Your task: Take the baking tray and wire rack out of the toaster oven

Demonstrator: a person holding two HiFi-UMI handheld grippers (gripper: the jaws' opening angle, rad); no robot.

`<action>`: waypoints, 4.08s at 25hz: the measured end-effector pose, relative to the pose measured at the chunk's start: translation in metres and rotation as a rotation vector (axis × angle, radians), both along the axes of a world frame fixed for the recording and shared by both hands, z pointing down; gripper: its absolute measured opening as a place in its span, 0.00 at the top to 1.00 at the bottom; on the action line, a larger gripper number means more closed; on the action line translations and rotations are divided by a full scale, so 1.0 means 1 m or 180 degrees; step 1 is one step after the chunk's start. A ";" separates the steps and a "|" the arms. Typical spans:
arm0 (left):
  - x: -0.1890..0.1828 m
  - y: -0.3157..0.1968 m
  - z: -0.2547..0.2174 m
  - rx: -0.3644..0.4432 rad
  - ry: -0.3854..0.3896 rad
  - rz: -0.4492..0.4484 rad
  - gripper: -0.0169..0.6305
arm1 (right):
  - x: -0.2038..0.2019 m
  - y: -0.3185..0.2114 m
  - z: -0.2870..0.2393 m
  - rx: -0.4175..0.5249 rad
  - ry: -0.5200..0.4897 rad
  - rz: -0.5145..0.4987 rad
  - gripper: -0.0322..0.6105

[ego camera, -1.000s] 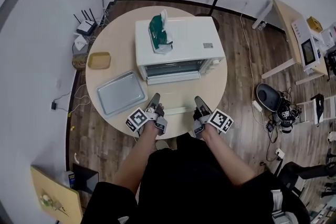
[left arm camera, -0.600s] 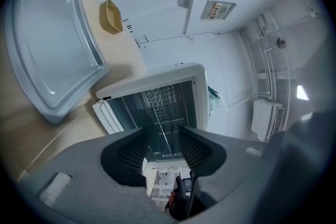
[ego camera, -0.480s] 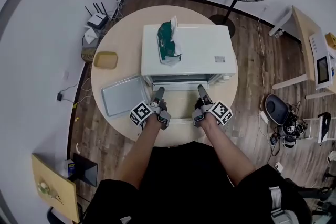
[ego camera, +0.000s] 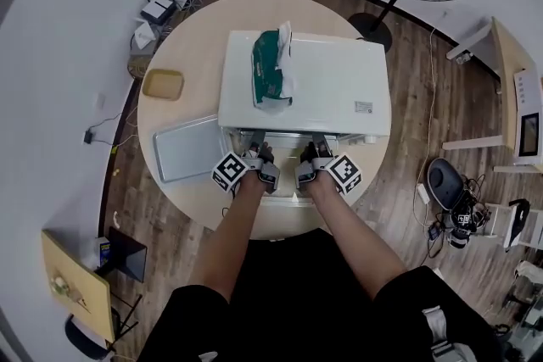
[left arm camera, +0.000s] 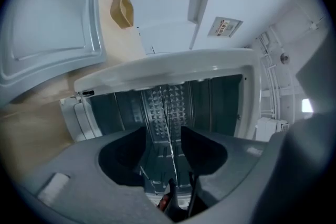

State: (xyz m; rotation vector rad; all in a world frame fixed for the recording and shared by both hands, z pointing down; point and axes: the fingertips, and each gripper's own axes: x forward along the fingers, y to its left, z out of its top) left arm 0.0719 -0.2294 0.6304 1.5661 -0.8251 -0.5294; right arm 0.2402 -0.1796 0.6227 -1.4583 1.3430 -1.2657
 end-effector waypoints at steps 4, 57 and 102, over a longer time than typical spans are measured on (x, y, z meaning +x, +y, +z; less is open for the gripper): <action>0.013 -0.012 0.002 -0.0037 0.0100 -0.0117 0.67 | 0.001 -0.014 0.001 0.0011 0.0023 -0.0064 0.69; -0.001 0.044 0.004 -0.0295 0.0375 0.0024 0.95 | -0.015 0.044 0.016 -0.0180 -0.0086 -0.0084 0.94; -0.074 0.222 -0.026 -0.0188 0.0389 0.0796 0.95 | -0.095 0.226 -0.014 -0.0147 0.0420 -0.0294 0.95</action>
